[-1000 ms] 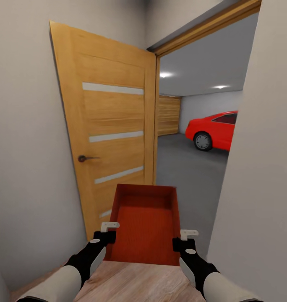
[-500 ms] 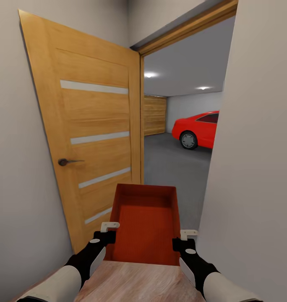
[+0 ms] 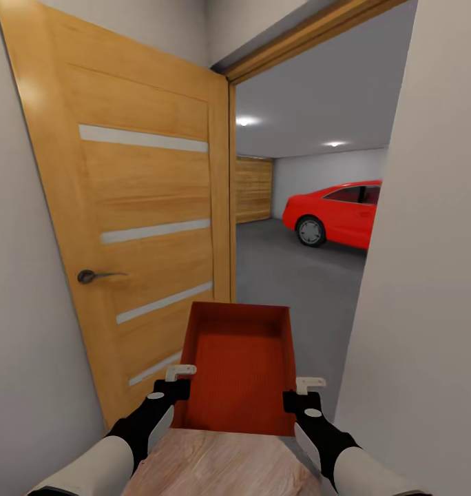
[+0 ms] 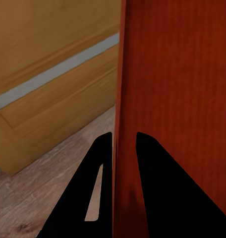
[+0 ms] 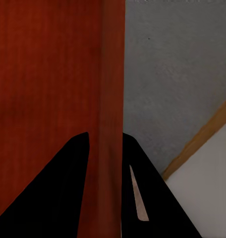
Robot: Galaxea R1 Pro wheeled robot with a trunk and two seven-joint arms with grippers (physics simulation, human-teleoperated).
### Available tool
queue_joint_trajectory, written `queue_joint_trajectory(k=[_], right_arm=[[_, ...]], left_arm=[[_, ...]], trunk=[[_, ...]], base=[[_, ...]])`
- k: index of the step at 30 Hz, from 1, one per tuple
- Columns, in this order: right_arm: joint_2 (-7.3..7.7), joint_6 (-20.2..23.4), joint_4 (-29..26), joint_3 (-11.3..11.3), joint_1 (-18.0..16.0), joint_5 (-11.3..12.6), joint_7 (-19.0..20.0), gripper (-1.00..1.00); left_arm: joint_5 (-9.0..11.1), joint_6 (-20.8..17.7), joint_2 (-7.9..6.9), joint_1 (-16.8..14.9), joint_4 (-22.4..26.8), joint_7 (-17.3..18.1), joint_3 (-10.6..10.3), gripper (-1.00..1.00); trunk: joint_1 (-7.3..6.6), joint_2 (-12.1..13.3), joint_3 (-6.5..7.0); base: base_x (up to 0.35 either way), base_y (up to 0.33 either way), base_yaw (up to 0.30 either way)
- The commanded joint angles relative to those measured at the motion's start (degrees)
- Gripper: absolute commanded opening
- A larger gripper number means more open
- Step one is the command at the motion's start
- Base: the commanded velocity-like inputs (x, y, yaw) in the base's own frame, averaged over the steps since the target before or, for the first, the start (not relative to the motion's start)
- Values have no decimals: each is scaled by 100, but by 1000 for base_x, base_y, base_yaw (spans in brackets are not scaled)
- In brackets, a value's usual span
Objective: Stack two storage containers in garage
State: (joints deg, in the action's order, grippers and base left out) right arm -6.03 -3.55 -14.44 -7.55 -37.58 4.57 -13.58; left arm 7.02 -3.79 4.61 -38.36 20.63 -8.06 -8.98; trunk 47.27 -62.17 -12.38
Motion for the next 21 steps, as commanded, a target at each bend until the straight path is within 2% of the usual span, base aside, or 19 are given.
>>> queue_joint_trajectory(k=[1, 7, 17, 21], right_arm=[[-1, -19, 21, 41, -4, 114, -38, -100], [-3, -15, 21, 35, -4, 114, -39, -100], [-3, -23, 21, 41, -4, 114, -35, -100], [-3, -23, 21, 42, -4, 115, -35, -100]], left_arm=[[-52, 159, -144, -5, 29, -143, 10, -100], [-52, 159, -144, -5, 21, -138, 10, -100], [-52, 159, -144, -5, 20, -135, 10, -100], [-52, 159, -144, -5, 20, -134, 10, -100]], trunk=[[4, -5, -8], [4, -5, -8], [4, -5, -8], [4, -5, -8]], base=[[309, 145, -131], [285, 196, -243], [232, 258, -26], [215, 269, -195]])
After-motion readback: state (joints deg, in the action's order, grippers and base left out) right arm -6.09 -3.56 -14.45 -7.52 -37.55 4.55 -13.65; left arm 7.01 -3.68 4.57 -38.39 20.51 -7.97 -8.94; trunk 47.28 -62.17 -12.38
